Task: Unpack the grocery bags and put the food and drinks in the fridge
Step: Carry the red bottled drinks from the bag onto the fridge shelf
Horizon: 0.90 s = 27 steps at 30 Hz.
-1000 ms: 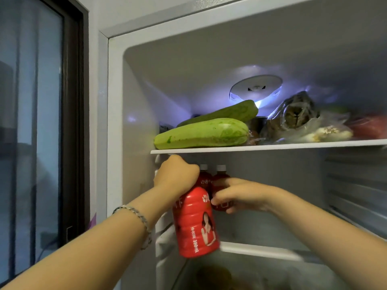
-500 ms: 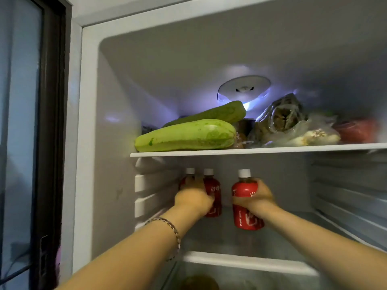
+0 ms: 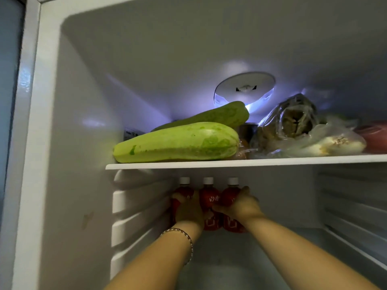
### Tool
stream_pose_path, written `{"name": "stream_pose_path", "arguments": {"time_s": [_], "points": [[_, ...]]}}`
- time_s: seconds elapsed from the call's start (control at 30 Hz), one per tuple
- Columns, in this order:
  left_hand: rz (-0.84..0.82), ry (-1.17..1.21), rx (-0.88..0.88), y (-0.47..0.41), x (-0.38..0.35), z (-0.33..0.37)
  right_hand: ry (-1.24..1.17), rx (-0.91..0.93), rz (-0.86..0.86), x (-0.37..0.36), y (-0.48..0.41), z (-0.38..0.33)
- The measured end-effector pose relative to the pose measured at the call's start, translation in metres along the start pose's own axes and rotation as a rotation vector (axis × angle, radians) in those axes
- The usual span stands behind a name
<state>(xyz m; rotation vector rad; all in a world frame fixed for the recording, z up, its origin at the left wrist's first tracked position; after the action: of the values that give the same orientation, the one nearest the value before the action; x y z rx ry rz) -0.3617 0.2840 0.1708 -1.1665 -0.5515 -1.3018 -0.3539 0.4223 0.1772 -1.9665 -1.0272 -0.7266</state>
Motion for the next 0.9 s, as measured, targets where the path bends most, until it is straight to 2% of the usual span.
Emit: {"name": "stream_pose_path", "arguments": {"time_s": [0.1,0.2,0.3,0.5,0.7,0.83,0.9], "points": [[0.056,-0.011,0.027,-0.008,-0.002,-0.002,0.172,0.030,-0.029,0.001,-0.007,-0.007],[0.071,-0.020,0.029,-0.009,-0.002,-0.006,0.205,0.011,-0.020,-0.002,-0.009,-0.010],[0.038,0.011,0.013,-0.009,0.000,-0.012,0.144,0.009,-0.051,0.001,-0.006,-0.004],[-0.097,-0.049,0.085,0.002,-0.008,-0.009,-0.144,-0.084,-0.112,-0.006,-0.001,0.013],[-0.025,-0.112,0.158,-0.001,-0.010,-0.005,-0.045,-0.055,-0.242,0.000,0.005,0.009],[0.002,-0.129,0.104,0.011,-0.002,0.003,-0.024,0.020,-0.448,0.011,0.019,0.004],[-0.054,-0.211,0.070,0.027,0.003,0.011,-0.004,0.002,-0.426,0.016,0.029,0.003]]}}
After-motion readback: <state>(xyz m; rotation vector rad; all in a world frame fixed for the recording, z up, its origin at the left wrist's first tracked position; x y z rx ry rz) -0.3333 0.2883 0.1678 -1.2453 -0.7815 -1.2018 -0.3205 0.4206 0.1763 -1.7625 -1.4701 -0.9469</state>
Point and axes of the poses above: each hand's wrist, its own y-axis away from the middle knuckle, its own x-axis out of the back of the hand, z = x × y, the point moved 2 cm from there along -y, towards the middle knuckle, and after that the axes turned 1 degree about x, right-handed, at the moved point
